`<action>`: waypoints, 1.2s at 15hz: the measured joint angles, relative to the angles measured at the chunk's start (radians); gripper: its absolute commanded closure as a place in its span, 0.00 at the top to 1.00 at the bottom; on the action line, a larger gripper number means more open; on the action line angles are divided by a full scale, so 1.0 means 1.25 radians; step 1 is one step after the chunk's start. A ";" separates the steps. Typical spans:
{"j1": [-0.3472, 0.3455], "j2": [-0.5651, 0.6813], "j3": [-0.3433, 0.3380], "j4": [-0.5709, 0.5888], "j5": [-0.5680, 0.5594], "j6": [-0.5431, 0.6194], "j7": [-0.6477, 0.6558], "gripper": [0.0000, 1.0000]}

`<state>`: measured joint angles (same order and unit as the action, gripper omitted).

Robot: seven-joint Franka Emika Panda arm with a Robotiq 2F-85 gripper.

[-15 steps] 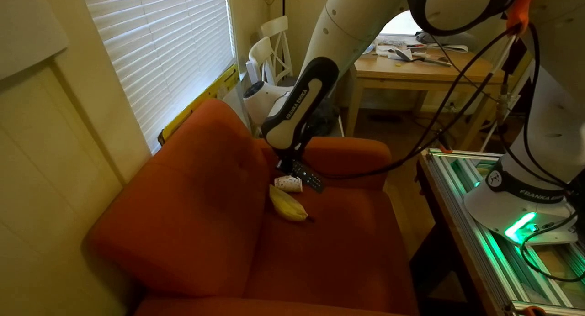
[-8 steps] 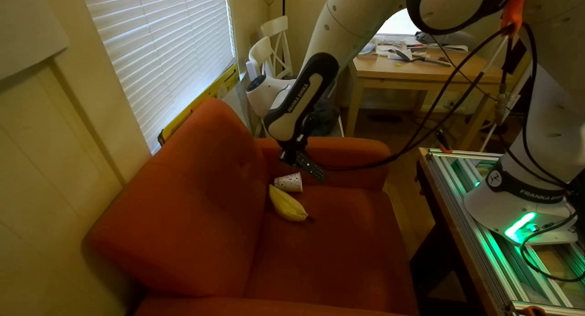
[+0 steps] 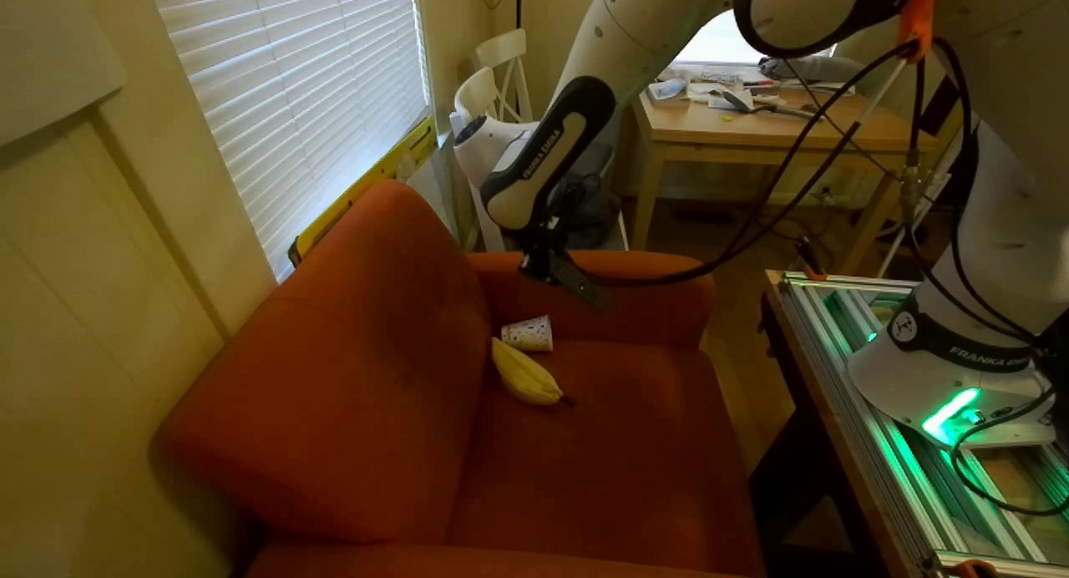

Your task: Put the remote on the arm rest

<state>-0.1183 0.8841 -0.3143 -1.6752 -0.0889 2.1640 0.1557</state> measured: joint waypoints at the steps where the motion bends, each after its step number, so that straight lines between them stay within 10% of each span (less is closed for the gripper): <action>1: -0.009 0.002 0.002 0.009 -0.003 -0.009 -0.017 0.26; 18: -0.095 0.080 0.023 0.176 -0.055 -0.203 -0.210 0.26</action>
<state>-0.2373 0.9839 -0.2851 -1.4553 -0.1581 1.9103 -0.1064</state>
